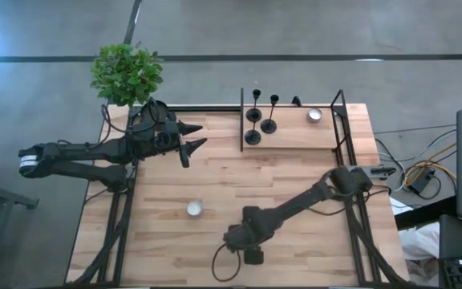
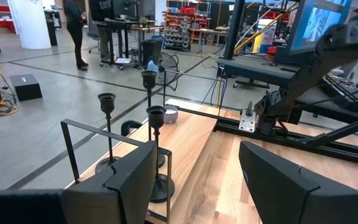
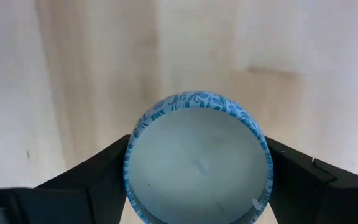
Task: Pick & Place candle stick holders
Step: Put the bottom blue scented candle on the shelf
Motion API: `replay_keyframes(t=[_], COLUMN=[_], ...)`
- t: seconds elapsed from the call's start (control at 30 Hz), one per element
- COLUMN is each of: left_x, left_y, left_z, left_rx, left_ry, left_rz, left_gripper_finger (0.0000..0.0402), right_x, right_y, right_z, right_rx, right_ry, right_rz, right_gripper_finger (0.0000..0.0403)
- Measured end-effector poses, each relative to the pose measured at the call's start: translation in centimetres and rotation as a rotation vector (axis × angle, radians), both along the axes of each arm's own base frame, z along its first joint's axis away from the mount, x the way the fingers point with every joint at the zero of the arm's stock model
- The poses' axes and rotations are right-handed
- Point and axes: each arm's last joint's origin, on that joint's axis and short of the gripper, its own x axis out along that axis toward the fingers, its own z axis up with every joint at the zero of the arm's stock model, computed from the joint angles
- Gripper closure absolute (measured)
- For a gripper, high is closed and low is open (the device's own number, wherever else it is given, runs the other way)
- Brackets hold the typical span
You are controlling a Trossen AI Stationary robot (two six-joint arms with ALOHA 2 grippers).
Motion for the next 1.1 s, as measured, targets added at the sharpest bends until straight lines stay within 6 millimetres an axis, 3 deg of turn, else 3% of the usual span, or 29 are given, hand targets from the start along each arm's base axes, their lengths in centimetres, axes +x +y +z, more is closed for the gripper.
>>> replay_keyframes(t=[0.2, 0.63, 0.87, 1.1], left_x=[0.0, 0.0, 0.0, 0.0], left_y=[0.0, 0.0, 0.0, 0.0], left_z=[0.0, -0.1, -0.1, -0.1], left_rx=[-0.001, -0.001, -0.001, -0.002], left_ry=[0.004, 0.007, 0.007, 0.008], left_rz=[0.0, 0.0, 0.0, 0.0], left_gripper_finger=[0.0165, 0.0165, 0.0165, 0.0165], right_x=[-2.8, -11.3, -15.7, -19.1], right_y=[-3.3, -12.8, -17.5, -21.5], right_z=[2.0, 7.8, 8.8, 8.4], right_rx=[-0.012, 0.034, 0.055, 0.04], right_ry=[0.005, -0.1, -0.124, -0.13], right_rz=[-0.119, -0.548, -0.768, -0.929], right_gripper_finger=[0.0111, 0.0111, 0.0111, 0.0111])
